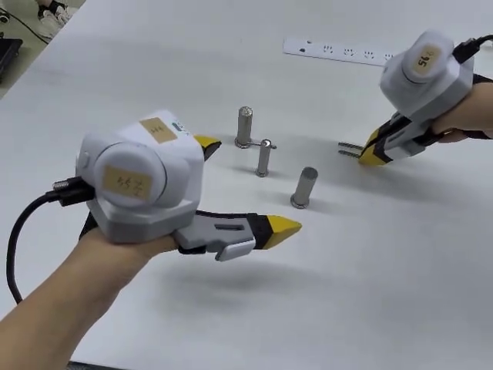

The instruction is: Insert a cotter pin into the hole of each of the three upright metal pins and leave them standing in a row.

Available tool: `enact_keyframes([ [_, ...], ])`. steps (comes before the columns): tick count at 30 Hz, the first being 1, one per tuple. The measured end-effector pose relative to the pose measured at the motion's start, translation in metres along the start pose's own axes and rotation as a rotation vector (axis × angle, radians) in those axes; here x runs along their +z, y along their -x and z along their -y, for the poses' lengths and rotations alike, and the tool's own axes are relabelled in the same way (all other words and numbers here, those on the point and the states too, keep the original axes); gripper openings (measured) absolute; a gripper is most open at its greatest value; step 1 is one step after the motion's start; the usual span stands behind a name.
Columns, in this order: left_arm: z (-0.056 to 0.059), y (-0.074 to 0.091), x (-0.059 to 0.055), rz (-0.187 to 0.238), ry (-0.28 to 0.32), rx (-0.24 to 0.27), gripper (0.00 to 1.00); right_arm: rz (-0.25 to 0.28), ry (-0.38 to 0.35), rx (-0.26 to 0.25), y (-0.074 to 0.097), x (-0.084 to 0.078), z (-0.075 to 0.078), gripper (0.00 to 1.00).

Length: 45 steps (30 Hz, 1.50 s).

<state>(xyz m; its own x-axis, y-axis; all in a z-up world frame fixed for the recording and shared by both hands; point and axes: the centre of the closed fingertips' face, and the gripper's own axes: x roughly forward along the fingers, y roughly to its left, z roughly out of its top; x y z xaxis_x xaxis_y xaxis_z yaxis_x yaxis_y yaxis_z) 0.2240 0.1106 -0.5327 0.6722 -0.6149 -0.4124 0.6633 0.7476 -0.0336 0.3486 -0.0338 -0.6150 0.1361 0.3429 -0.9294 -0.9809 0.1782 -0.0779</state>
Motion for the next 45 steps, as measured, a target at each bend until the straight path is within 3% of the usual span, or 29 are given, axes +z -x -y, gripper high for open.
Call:
enact_keyframes([
  [9,-0.002,0.001,0.002,0.006,0.003,0.006,0.84,-0.014,0.039,-0.011,0.000,0.000,0.001,0.00],
  [13,-0.002,0.001,-0.001,-0.004,0.021,0.002,0.80,0.016,0.006,-0.003,0.000,0.003,-0.004,0.00],
  [25,0.005,0.000,0.000,-0.002,0.024,-0.015,0.72,0.116,0.096,-0.063,0.018,0.023,-0.032,0.00],
  [35,0.008,-0.004,0.007,0.005,0.087,-0.032,0.60,0.205,0.193,-0.137,0.041,0.042,-0.050,0.00],
  [45,0.006,-0.014,0.025,0.031,0.141,-0.045,0.51,0.230,0.288,-0.199,0.056,0.053,-0.064,0.00],
])
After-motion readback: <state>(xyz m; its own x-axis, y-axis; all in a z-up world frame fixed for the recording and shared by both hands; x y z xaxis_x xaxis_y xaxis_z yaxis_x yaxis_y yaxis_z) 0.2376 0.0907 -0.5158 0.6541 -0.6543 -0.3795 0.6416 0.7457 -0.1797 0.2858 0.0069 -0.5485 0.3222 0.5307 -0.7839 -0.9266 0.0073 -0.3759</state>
